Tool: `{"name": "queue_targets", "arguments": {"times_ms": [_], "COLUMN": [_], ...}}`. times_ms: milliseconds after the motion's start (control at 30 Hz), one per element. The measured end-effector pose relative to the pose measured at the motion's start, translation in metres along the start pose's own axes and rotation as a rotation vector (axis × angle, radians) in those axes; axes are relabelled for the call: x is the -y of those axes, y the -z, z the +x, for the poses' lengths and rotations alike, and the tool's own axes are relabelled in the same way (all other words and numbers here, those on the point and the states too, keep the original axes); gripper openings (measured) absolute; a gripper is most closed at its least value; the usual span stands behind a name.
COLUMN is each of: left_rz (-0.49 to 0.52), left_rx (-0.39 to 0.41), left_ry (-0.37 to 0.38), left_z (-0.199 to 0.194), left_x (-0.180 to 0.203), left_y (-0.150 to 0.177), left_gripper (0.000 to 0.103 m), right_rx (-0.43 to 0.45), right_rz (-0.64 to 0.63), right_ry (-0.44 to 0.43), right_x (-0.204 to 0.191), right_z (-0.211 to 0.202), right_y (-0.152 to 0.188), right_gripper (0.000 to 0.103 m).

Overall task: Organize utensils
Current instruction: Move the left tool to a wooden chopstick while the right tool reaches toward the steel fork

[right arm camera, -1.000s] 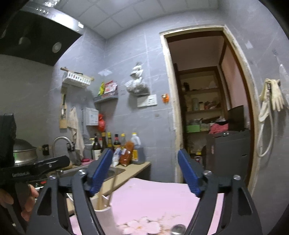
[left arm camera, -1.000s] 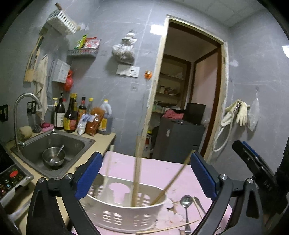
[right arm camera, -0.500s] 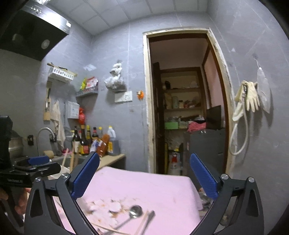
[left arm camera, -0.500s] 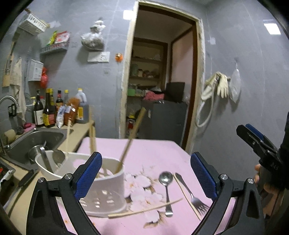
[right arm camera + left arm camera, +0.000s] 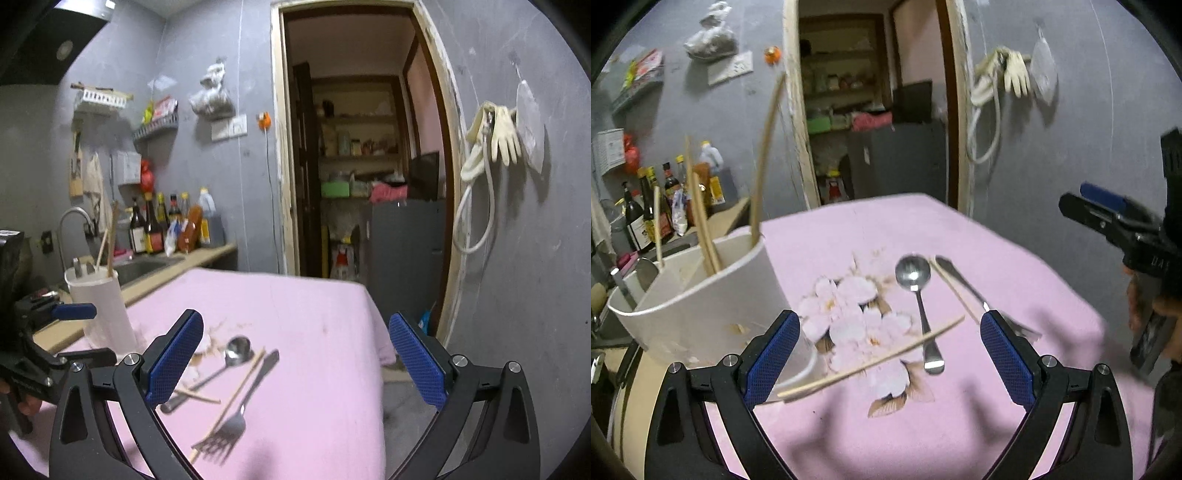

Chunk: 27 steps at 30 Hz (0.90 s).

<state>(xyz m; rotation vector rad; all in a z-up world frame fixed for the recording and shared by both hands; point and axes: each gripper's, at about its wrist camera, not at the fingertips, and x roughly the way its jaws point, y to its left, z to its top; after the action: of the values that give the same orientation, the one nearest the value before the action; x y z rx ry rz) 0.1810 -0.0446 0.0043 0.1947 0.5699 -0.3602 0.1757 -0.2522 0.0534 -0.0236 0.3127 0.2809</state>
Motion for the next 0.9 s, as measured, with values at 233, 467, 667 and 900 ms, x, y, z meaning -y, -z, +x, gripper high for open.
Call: {"name": "queue_targets", "arguments": {"times_ms": [233, 467, 667, 900], "left_rz": [0.018, 0.11, 0.203, 0.216], "left_rx": [-0.127, -0.252, -0.339, -0.386], "left_ry": [0.006, -0.013, -0.008, 0.044], "left_z": [0.028, 0.054, 0.077, 0.092], "left_x": [-0.006, -0.006, -0.003, 0.0], "left_y": [0.007, 0.011, 0.015, 0.009], "left_gripper": [0.095, 0.067, 0.044, 0.021], "right_rx": [-0.169, -0.323, -0.404, -0.462], "right_rz": [-0.017, -0.002, 0.005, -0.004], "right_ry": [-0.015, -0.037, -0.066, -0.095], "right_x": [-0.001, 0.002, 0.002, -0.007], "right_z": [0.026, 0.053, 0.064, 0.075], "right_y": [0.014, 0.023, 0.028, 0.032], "right_gripper": [0.101, 0.077, 0.057, 0.054]}}
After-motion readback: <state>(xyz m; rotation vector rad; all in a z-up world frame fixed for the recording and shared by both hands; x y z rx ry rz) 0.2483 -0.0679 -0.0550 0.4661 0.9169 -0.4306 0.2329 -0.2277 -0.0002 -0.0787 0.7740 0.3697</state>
